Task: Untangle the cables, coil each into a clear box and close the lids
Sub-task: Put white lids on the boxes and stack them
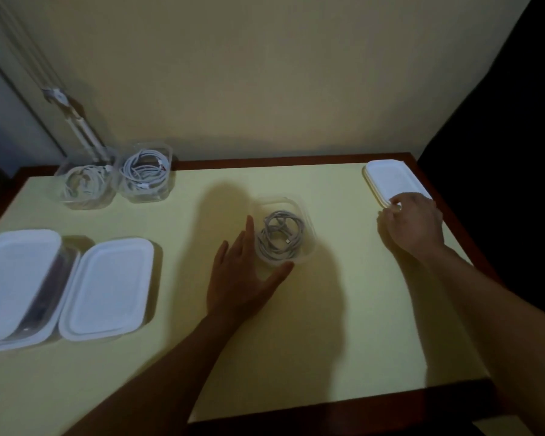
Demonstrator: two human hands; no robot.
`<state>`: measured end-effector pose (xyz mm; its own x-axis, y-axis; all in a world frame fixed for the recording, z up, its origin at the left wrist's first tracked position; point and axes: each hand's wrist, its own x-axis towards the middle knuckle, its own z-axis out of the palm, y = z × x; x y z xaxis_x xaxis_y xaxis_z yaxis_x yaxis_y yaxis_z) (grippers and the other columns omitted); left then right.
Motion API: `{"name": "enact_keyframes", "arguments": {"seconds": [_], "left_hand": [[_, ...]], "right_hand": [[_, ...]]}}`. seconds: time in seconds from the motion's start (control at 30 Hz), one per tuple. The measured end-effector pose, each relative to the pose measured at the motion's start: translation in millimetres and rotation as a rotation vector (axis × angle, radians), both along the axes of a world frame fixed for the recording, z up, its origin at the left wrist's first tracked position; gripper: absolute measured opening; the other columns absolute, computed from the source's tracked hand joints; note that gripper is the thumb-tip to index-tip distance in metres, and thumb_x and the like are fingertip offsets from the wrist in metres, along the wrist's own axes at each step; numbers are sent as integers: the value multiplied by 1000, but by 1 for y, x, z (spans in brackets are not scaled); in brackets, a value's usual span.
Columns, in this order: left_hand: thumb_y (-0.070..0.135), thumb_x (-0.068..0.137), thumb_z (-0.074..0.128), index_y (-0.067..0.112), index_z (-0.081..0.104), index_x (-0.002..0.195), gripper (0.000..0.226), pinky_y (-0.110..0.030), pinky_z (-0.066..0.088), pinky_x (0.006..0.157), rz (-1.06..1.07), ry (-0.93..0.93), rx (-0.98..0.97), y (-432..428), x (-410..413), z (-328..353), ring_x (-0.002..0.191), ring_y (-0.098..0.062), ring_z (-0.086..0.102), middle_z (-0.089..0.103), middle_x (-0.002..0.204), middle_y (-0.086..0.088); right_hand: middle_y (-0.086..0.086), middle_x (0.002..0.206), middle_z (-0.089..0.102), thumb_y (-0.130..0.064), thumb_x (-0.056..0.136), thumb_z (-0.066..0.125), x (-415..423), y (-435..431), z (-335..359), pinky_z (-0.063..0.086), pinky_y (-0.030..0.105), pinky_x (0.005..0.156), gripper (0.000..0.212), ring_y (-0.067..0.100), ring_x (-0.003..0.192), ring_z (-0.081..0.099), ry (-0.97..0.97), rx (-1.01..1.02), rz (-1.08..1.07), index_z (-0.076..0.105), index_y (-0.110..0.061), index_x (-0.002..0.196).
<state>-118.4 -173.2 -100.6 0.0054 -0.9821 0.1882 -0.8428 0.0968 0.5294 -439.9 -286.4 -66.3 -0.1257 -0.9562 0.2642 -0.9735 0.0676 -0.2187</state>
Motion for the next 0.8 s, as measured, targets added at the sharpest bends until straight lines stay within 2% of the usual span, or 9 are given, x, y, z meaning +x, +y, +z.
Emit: {"name": "enact_keyframes", "arguments": {"seconds": [0.17, 0.3, 0.47, 0.57, 0.63, 0.8], "left_hand": [[91, 78, 26, 21, -7, 159, 112, -41, 15, 124, -7, -21, -15, -10, 0, -1, 147, -8, 29, 27, 164, 5], [92, 78, 24, 21, -4, 160, 112, -40, 14, 124, -3, -23, -16, -9, 1, -2, 147, -7, 28, 23, 165, 6], [90, 79, 25, 21, -1, 160, 110, -40, 13, 124, -6, -14, -7, -9, 0, -1, 147, -6, 28, 22, 165, 6], [90, 79, 25, 21, -1, 160, 110, -40, 13, 124, -7, -16, -8, -9, 0, -1, 147, -6, 27, 23, 165, 6], [91, 78, 24, 21, 0, 160, 110, -40, 13, 124, -4, -18, -8, -9, 1, -1, 147, -7, 28, 23, 165, 6], [91, 79, 24, 21, 1, 160, 110, -40, 13, 124, -10, -13, -11, -8, 0, -1, 147, -7, 28, 23, 165, 6]], "right_hand": [[17, 124, 59, -25, 100, 50, -3, -9, 5, 43, 49, 97, 30, 37, 115, 52, 121, 64, 1, 64, -11, 123], [19, 116, 58, -27, 100, 44, -8, -13, 0, 47, 47, 89, 35, 37, 106, 54, 299, 50, 58, 61, -3, 118], [18, 110, 56, -29, 97, 54, -9, -15, -6, 44, 46, 84, 32, 36, 100, 54, 383, 50, 116, 58, -2, 113], [19, 107, 56, -23, 98, 54, -9, -15, -7, 46, 47, 84, 26, 36, 98, 55, 462, 9, 128, 58, -1, 112], [19, 107, 56, -16, 101, 49, -11, -16, -8, 46, 48, 86, 22, 37, 99, 55, 446, -19, 134, 60, 0, 111], [18, 113, 57, -14, 103, 46, -11, -15, -7, 42, 51, 99, 23, 35, 106, 55, 400, -82, 173, 60, -1, 116]]}}
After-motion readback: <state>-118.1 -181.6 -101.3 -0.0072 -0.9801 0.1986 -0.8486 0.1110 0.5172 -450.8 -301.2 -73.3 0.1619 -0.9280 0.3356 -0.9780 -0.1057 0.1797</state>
